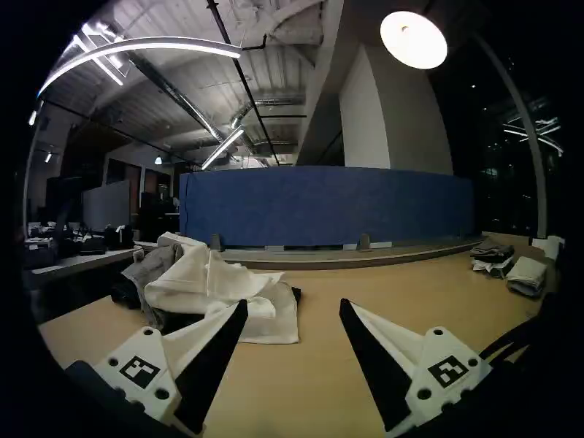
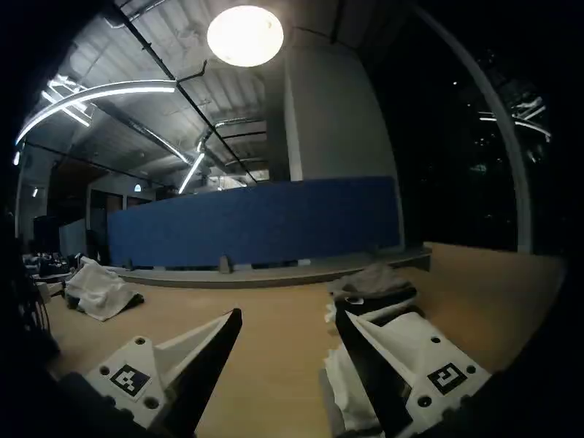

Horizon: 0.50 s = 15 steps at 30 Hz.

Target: Fold towel

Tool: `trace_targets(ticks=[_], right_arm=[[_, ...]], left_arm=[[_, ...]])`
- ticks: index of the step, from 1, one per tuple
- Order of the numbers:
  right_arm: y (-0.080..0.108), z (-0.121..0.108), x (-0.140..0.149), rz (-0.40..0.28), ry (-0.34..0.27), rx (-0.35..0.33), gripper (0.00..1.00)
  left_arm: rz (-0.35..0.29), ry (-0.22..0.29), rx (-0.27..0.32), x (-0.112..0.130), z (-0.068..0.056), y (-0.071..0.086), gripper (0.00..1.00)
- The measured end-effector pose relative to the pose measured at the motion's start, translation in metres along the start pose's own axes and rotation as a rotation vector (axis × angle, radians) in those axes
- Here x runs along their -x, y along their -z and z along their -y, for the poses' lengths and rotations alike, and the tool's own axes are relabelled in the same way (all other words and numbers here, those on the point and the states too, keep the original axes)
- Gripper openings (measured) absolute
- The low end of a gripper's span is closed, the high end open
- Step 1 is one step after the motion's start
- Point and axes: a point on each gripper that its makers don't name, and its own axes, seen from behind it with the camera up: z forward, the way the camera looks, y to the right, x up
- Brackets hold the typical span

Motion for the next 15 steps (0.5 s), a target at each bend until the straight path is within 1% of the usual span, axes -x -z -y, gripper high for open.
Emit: trace_targets(ticks=[8,15], right_arm=[[-0.0023,-0.001,0.0048,0.015,0.022,0.011,1.0],[-0.0031,0.0034,0.0075,0.018,0.049,0.001,1.0]], left_arm=[[0.0,0.0,0.0,0.0002,0.0,-0.0001,0.93],[0.0,0.0,0.0,0.0006,-0.0004,-0.0001,0.93]])
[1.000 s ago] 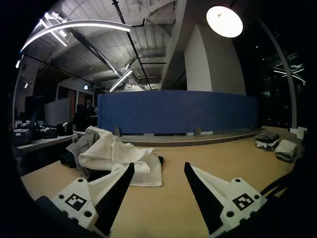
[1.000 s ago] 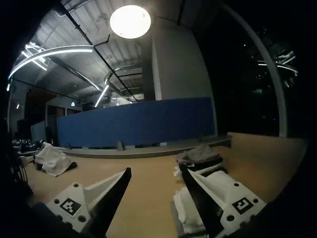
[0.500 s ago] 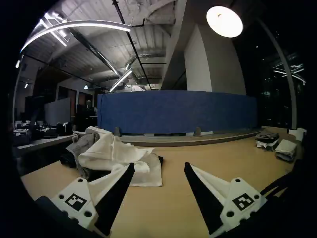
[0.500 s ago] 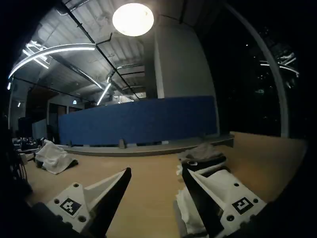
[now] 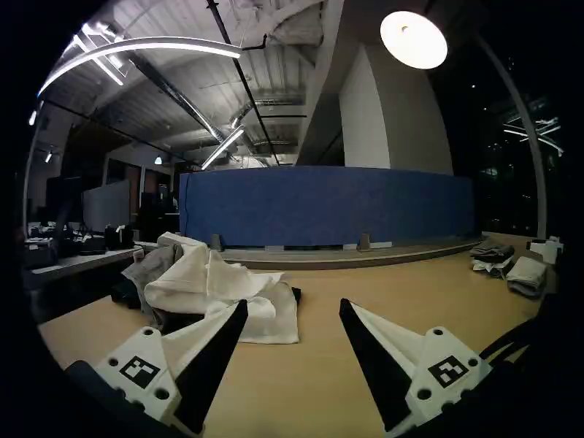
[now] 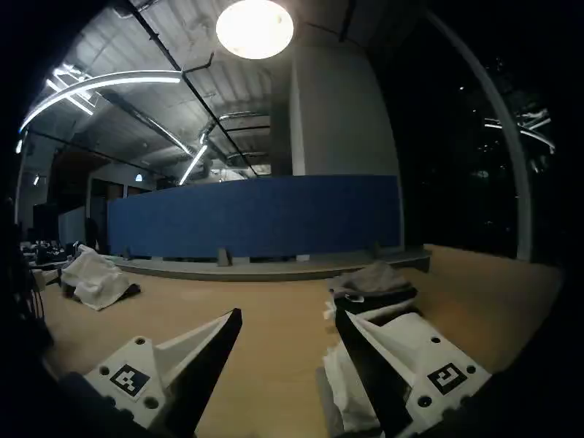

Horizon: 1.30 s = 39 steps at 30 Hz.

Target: Fold towel

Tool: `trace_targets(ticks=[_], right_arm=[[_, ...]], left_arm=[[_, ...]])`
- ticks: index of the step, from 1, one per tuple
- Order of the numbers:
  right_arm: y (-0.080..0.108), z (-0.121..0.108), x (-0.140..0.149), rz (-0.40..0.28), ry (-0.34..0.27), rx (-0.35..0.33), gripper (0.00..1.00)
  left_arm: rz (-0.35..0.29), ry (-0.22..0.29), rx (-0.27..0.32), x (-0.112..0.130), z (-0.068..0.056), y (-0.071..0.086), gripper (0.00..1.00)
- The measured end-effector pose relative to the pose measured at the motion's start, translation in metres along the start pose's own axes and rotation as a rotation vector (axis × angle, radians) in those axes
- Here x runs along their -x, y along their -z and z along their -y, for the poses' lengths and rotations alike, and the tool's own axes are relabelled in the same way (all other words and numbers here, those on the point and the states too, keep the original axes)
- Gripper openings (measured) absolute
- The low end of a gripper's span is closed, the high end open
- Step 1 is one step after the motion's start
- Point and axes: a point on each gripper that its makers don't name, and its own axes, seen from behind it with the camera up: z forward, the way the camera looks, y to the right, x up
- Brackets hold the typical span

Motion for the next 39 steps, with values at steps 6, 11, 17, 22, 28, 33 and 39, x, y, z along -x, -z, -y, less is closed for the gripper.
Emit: trace_targets(ticks=[6,11,17,22,28,33,39], right_arm=[[0.0012,0.0032,0.0014,0.0,0.024,-0.001,1.0],[0.0012,0.0046,0.0008,0.001,0.042,0.002,1.0],[0.0012,0.0031,0.0026,0.003,0.043,0.008,1.0],[0.0016,0.0028,0.0013,0.004,0.041,0.008,1.0],[0.0016,0.0034,0.0002,0.004,0.043,0.008,1.0],[0.0017,0.0042,0.0008,0.004,0.042,0.008,1.0],[0.0016,0.0042,0.0015,0.005,0.042,0.008,1.0]], left_arm=[[0.0,0.0,0.0,-0.0005,0.0,0.0004,0.93],[0.0,0.0,0.0,-0.0007,0.0001,0.0002,0.93],[0.0,0.0,0.0,-0.0006,0.0002,-0.0001,0.93],[0.0,0.0,0.0,-0.0007,0.0003,-0.0002,0.93],[0.0,0.0,0.0,-0.0009,0.0002,-0.0003,0.93],[0.0,0.0,0.0,-0.0008,0.0,-0.0004,0.93],[0.0,0.0,0.0,-0.0007,0.0001,-0.0007,0.94]])
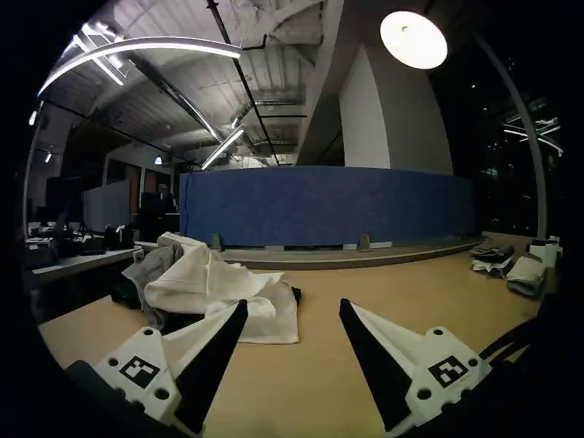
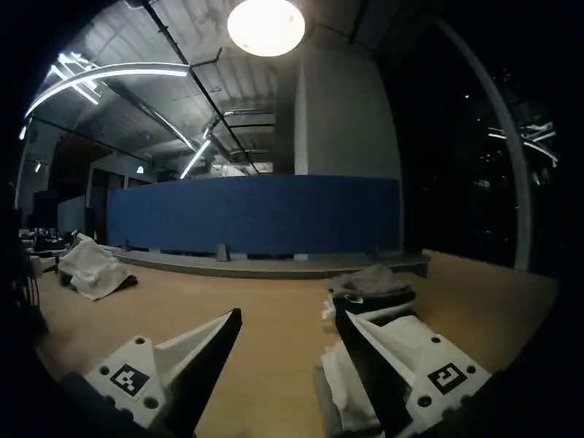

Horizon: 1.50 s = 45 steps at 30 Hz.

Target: Fold towel

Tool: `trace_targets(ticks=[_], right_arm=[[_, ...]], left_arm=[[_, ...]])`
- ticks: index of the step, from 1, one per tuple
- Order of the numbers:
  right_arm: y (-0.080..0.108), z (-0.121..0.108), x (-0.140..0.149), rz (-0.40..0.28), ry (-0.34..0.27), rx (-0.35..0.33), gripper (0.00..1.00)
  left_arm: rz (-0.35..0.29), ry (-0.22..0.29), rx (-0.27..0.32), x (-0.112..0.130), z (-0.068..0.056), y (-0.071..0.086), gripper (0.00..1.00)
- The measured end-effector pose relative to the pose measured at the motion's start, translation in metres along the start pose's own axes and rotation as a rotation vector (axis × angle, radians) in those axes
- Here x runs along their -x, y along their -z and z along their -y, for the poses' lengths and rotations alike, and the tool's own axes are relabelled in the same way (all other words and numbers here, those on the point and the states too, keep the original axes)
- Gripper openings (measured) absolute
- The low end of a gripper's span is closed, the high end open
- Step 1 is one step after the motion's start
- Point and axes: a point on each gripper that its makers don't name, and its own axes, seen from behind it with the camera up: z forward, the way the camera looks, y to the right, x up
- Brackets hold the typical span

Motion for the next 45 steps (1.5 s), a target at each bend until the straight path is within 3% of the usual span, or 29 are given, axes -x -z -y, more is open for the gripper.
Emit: trace_targets(ticks=[45], right_arm=[[-0.0005,-0.0022,-0.0002,0.0,0.0,0.0,1.0]], left_arm=[[0.0,0.003,0.0,0.0036,-0.0004,-0.0005,0.93]])
